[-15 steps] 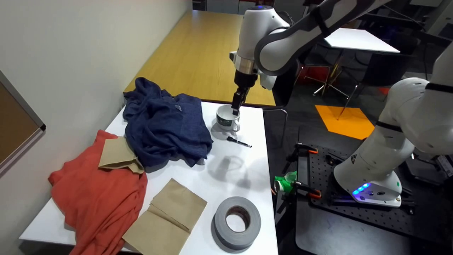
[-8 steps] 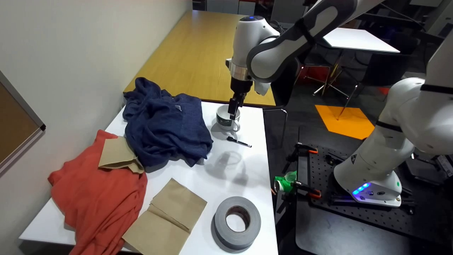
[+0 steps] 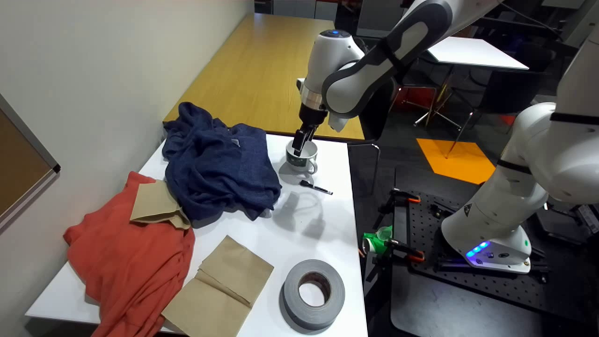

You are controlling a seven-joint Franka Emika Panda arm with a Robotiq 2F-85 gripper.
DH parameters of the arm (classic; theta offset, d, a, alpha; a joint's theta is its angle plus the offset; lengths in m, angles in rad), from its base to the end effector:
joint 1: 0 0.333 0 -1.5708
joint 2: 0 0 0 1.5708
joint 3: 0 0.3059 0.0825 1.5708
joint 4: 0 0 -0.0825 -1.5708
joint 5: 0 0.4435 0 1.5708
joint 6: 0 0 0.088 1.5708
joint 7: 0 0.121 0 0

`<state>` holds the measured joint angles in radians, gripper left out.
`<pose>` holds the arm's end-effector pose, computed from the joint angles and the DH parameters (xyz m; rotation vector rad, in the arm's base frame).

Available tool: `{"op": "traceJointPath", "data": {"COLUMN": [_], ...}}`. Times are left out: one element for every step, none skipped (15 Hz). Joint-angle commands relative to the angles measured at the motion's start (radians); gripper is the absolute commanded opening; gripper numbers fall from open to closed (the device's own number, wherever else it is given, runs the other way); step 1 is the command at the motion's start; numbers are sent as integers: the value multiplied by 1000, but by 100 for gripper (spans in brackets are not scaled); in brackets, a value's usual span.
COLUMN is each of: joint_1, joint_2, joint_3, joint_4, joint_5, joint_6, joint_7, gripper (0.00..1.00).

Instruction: Move the cup to the left

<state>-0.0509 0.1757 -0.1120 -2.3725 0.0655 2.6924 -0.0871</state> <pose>0.5477 -0.0936 0.1917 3.1217 -0.2026 0.2292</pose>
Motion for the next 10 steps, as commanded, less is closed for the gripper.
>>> {"op": "traceJointPath", "data": {"joint_1": [-21,-21,-24,-24,-24,-23,-21,-24,-23,-27], "joint_2": [94,117,137,157,173,191,208,224,238,251], "joint_3": [12,9,9,8,6,3,0,2,-1,3], "joint_4": [40,51,60,71,81,93,105,117,129,141], "joint_5": [5,-1,1,0,-2,-6,-10,-6,-7,-2], "joint_6": [93,107,115,122,123,127,131,133,130,123], "joint_7": [47,62,68,81,88,99,108,114,120,123], "gripper": [100,100,100,100,100,100,100,100,100,100]}}
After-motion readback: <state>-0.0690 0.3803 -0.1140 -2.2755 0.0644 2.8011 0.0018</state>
